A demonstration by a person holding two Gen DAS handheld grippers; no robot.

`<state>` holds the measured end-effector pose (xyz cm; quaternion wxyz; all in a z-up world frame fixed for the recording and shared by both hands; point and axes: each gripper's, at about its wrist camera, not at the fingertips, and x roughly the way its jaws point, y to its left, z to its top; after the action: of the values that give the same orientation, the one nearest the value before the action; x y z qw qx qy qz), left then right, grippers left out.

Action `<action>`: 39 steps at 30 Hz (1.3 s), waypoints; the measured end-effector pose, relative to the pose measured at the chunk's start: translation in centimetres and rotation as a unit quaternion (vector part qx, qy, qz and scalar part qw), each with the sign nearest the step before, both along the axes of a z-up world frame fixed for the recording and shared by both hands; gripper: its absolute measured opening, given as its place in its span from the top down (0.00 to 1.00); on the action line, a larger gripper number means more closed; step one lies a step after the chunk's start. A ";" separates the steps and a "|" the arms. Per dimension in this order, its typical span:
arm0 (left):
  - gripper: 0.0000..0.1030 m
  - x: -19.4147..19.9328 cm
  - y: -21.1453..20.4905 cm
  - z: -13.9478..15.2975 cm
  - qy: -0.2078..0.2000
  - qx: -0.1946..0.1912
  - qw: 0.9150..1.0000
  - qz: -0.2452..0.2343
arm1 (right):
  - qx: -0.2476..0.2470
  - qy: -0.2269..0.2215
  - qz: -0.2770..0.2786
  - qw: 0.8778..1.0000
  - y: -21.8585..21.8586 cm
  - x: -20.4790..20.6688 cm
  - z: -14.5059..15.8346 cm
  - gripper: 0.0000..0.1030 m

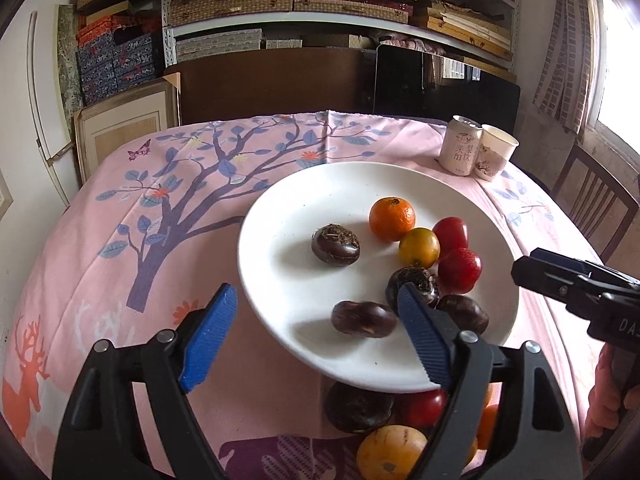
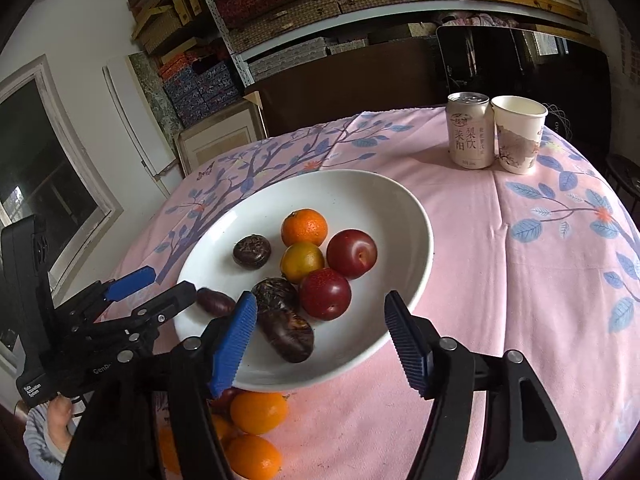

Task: Organize fruits
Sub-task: 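Lower both dark fruits onto the white plate and open both tools, then grasp a pale orange citrus with the left tool while the right tool grasps an orange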

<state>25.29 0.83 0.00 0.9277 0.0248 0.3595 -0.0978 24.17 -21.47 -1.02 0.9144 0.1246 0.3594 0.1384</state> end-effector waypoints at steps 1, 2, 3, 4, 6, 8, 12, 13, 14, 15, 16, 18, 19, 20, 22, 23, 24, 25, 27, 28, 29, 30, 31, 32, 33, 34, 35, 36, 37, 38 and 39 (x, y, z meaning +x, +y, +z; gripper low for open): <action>0.20 -0.3 0.3 -0.1 0.002 -0.003 1.000 0.000 | 0.004 0.003 0.001 1.000 -0.2 -0.2 -0.2 0.35; 0.18 -0.6 0.6 -0.2 0.004 -0.005 1.000 0.004 | 0.004 0.005 0.002 1.000 -0.4 -0.5 -0.3 0.35; 0.16 -0.9 0.9 -0.3 0.005 -0.005 1.000 0.008 | 0.000 0.006 0.003 1.000 -0.3 -0.9 -0.4 0.35; 0.14 -1.3 1.1 -0.4 0.005 -0.003 1.000 0.010 | -0.005 0.006 0.007 1.000 -0.1 -1.3 -0.6 0.35; 0.11 -2.1 1.5 -0.5 0.002 -0.001 1.000 0.013 | -0.017 0.005 0.021 1.000 0.5 -2.3 -0.9 0.34; 0.08 -3.0 1.8 -0.6 0.001 0.003 1.000 0.016 | -0.031 0.004 0.035 0.999 1.2 -3.7 -1.2 0.32; 0.05 -4.5 2.3 -1.1 -0.001 0.014 1.000 0.027 | -0.042 0.005 0.057 0.997 1.9 -6.3 -2.0 0.26; 0.05 -4.7 2.3 -1.1 -0.003 0.017 0.999 0.031 | -0.045 0.008 0.062 0.997 2.2 -6.7 -2.2 0.26; 0.05 -4.8 2.4 -1.1 -0.004 0.019 0.999 0.035 | -0.046 0.011 0.068 0.997 2.4 -7.0 -2.3 0.26; 0.05 -4.9 2.5 -1.1 -0.005 0.019 0.999 0.039 | -0.048 0.013 0.074 0.996 2.7 -7.3 -2.5 0.26; 0.05 -5.0 2.6 -1.1 -0.006 0.019 0.999 0.043 | -0.053 0.014 0.079 0.995 3.0 -7.5 -2.7 0.26; 0.05 -5.2 3.1 -1.2 -0.005 0.016 0.999 0.052 | -0.064 0.014 0.090 0.994 3.8 -7.8 -3.1 0.26; 0.05 -5.2 3.3 -1.2 -0.003 0.014 0.998 0.056 | -0.069 0.012 0.095 0.993 4.2 -8.0 -3.2 0.26; 0.05 -5.3 3.6 -1.3 0.000 0.011 0.998 0.060 | -0.073 0.011 0.100 0.992 4.4 -8.1 -3.2 0.26; 0.05 -5.4 4.0 -1.4 0.005 0.005 0.998 0.068 | -0.076 0.013 0.108 0.991 4.8 -8.2 -3.4 0.34; 0.05 -5.5 4.3 -1.5 0.008 0.002 0.997 0.070 | -0.074 0.016 0.112 0.991 4.9 -8.2 -3.5 0.38; 0.05 -5.6 4.4 -1.6 0.011 -0.002 0.997 0.071 | -0.072 0.020 0.115 0.991 5.0 -8.2 -3.6 0.44; 0.05 -5.6 4.5 -1.6 0.013 -0.005 0.997 0.071 | -0.070 0.022 0.116 0.991 5.0 -8.1 -3.7 0.49; 0.05 -5.7 4.5 -1.6 0.012 -0.007 0.997 0.070 | -0.069 0.027 0.117 0.990 5.0 -8.1 -3.8 0.51; 0.05 -5.8 4.5 -1.6 0.012 -0.005 0.997 0.070 | -0.069 0.028 0.118 0.990 5.1 -8.1 -3.9 0.51; 0.05 -5.8 4.4 -1.6 0.012 -0.004 0.998 0.069 | -0.068 0.030 0.119 0.990 5.1 -8.1 -3.9 0.51; 0.05 -5.8 4.3 -1.6 0.012 -0.002 0.998 0.068 | -0.068 0.033 0.120 0.990 5.2 -8.0 -4.1 0.51; 0.05 -5.8 4.2 -1.7 0.013 0.001 0.998 0.067 | -0.067 0.037 0.121 0.990 5.3 -7.9 -4.2 0.51; 0.05 -5.8 4.1 -1.8 0.014 0.004 0.998 0.066 | -0.065 0.042 0.122 0.990 5.3 -7.9 -4.4 0.51; 0.05 -5.8 3.9 -1.8 0.015 0.007 0.998 0.064 | -0.059 0.047 0.123 0.990 5.2 -7.7 -4.5 0.51; 0.05 -5.8 3.8 -1.8 0.015 0.009 0.998 0.063 | -0.052 0.049 0.122 0.990 5.1 -7.7 -4.5 0.51; 0.05 -5.8 3.7 -1.8 0.015 0.011 0.998 0.061 | -0.047 0.051 0.122 0.990 5.0 -7.6 -4.6 0.51; 0.05 -5.8 3.6 -1.9 0.015 0.013 0.998 0.059 | -0.042 0.054 0.122 0.990 4.8 -7.5 -4.7 0.53; 0.05 -5.8 3.5 -1.9 0.016 0.014 0.998 0.057 | -0.036 0.055 0.124 0.990 4.8 -7.4 -4.7 0.57; 0.05 -5.8 3.3 -2.0 0.017 0.015 0.998 0.053 | -0.032 0.056 0.127 0.990 4.7 -7.5 -4.7 0.61; 0.05 -5.8 3.2 -2.1 0.019 0.015 0.999 0.048 | -0.032 0.056 0.128 0.990 4.8 -7.5 -4.7 0.64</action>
<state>19.46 4.01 -2.07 0.9239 0.0194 0.3792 -0.0479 16.65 -16.70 -5.71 0.8710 0.0561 0.4272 0.2360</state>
